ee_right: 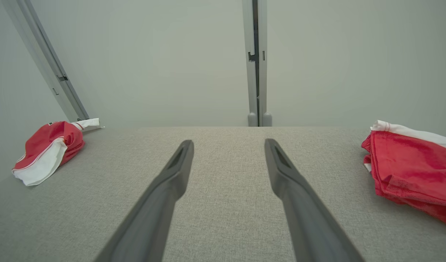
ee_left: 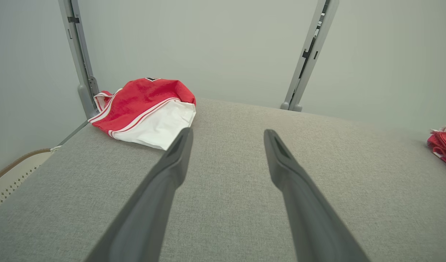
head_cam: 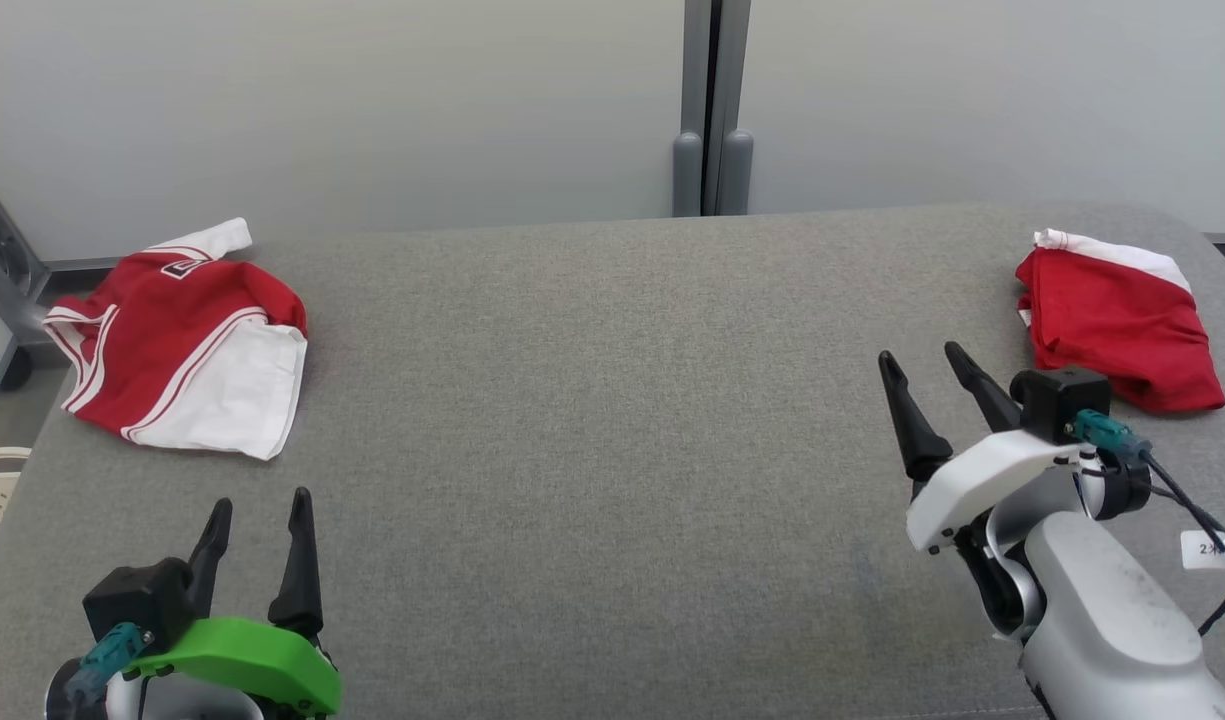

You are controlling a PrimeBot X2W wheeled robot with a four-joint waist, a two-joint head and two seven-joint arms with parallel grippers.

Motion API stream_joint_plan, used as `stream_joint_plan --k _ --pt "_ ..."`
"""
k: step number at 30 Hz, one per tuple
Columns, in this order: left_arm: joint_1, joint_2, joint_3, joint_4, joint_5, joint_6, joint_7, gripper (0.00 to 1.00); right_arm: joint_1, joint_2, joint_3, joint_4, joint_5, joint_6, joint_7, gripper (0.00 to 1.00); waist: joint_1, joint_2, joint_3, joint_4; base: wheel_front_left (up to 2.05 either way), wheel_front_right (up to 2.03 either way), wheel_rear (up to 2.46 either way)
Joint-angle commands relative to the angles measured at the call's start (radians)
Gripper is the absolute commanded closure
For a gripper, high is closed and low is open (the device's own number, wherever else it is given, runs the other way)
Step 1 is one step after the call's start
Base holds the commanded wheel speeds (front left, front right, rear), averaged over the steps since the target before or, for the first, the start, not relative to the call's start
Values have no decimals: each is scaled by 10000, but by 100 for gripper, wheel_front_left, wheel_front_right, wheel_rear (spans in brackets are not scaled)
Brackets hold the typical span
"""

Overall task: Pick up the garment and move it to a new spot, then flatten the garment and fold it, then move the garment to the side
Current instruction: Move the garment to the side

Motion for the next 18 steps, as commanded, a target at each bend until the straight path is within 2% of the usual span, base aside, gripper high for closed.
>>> stream_joint_plan --k 1,5,10,18 --pt "142 54 -35 98 -60 -185 35 0 406 174 -342 -370 -385 -13 168 0 1 0 -50 22 0 0 0" --pt "32 153 -133 302 -163 -465 217 0 1355 823 -1241 -1542 -1271 -11 740 0 1 0 -143 84 0 0 0" --pt "-77 136 -232 525 -214 -573 339 0 2436 1409 -2034 -2949 -2249 -11 1414 0 1 0 -246 172 0 0 0" --pt "258 147 -156 686 -155 -670 189 0 3541 1744 -2451 -4276 -2774 -11 2087 0 1 0 -380 231 0 0 0"
